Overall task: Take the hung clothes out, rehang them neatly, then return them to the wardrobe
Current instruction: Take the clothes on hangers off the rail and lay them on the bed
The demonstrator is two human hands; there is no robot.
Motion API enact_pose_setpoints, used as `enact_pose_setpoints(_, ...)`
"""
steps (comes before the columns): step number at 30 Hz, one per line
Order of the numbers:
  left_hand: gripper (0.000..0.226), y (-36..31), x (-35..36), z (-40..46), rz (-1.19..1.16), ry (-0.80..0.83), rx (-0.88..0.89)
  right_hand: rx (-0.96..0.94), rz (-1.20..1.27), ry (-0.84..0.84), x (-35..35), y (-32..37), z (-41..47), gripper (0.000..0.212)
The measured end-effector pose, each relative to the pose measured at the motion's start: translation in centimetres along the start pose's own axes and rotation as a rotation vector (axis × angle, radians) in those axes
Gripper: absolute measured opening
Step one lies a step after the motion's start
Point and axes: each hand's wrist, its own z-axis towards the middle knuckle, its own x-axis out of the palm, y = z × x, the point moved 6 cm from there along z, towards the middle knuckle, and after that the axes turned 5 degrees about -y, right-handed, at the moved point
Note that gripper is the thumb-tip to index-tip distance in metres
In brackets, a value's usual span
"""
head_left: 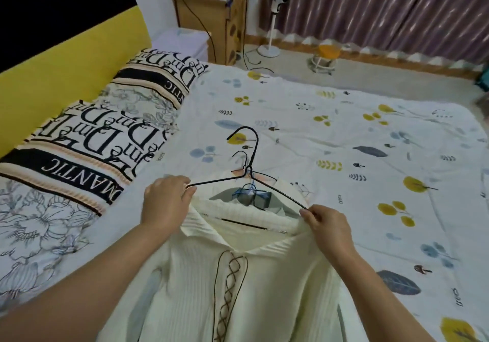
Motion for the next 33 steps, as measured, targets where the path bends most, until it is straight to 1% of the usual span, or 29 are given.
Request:
enact_pose_setpoints(3, 0.048, 0.7, 6.2, -0.8, 0.041, 0.139, -0.077, 0.014, -0.034, 0.017, 4.5, -2.4, 3.9, 0.033)
enact_pose_setpoints(8, 0.061, 1.5, 17.6, -4.8, 0.18, 0.484, -0.092, 0.034, -0.091, 0.086, 12.2, -5.9, 8.4, 0.03)
enact_pose_setpoints(10, 0.064, 2.2, 21.2, -6.2, 0.195, 0.588, -0.106, 0.027, -0.199, 0.134, 14.9, -7.2, 9.3, 0.031)
enact_pose_setpoints(13, 0.066, 3.6, 24.5, -7.1, 0.206, 0.672, -0.147, 0.033, -0.389, 0.084, 16.9, -8.2, 8.9, 0.028)
enact_pose_setpoints(16, 0.067, 4.9, 26.7, -7.7, 0.252, 0.715, -0.173, 0.051, -0.46, 0.038, 18.8, -8.4, 5.9, 0.054)
enact_pose_setpoints(17, 0.067, 5.1, 27.1, -7.9, 0.258, 0.716, -0.171, 0.034, -0.464, 0.065, 19.6, -8.4, 4.6, 0.06)
enact_pose_setpoints(18, 0.068, 5.1, 27.3, -8.0, 0.261, 0.712, -0.165, 0.012, -0.481, 0.131, 20.4, -8.4, 3.5, 0.063)
enact_pose_setpoints(21, 0.068, 5.1, 27.2, -8.0, 0.257, 0.729, -0.157, -0.015, -0.566, 0.427, 22.7, -9.0, 1.2, 0.067)
enact_pose_setpoints(23, 0.065, 5.1, 26.5, -7.6, 0.238, 0.747, -0.166, -0.017, -0.617, 0.538, 22.8, -9.0, 1.0, 0.067)
enact_pose_setpoints(26, 0.053, 5.1, 24.2, -6.8, 0.242, 0.741, -0.209, -0.019, -0.679, 0.616, 21.3, -7.4, 1.9, 0.058)
enact_pose_setpoints(28, 0.045, 4.8, 22.1, -6.6, 0.229, 0.742, -0.242, -0.046, -0.696, 0.65, 20.2, -5.5, 2.2, 0.048)
enact_pose_setpoints(31, 0.041, 4.2, 18.4, -6.6, 0.134, 0.696, -0.295, -0.099, -0.627, 0.672, 18.5, -2.1, 1.5, 0.031)
enact_pose_setpoints(33, 0.041, 4.0, 15.5, -6.8, 0.086, 0.635, -0.331, -0.145, -0.579, 0.669, 17.7, 0.0, 0.4, 0.028)
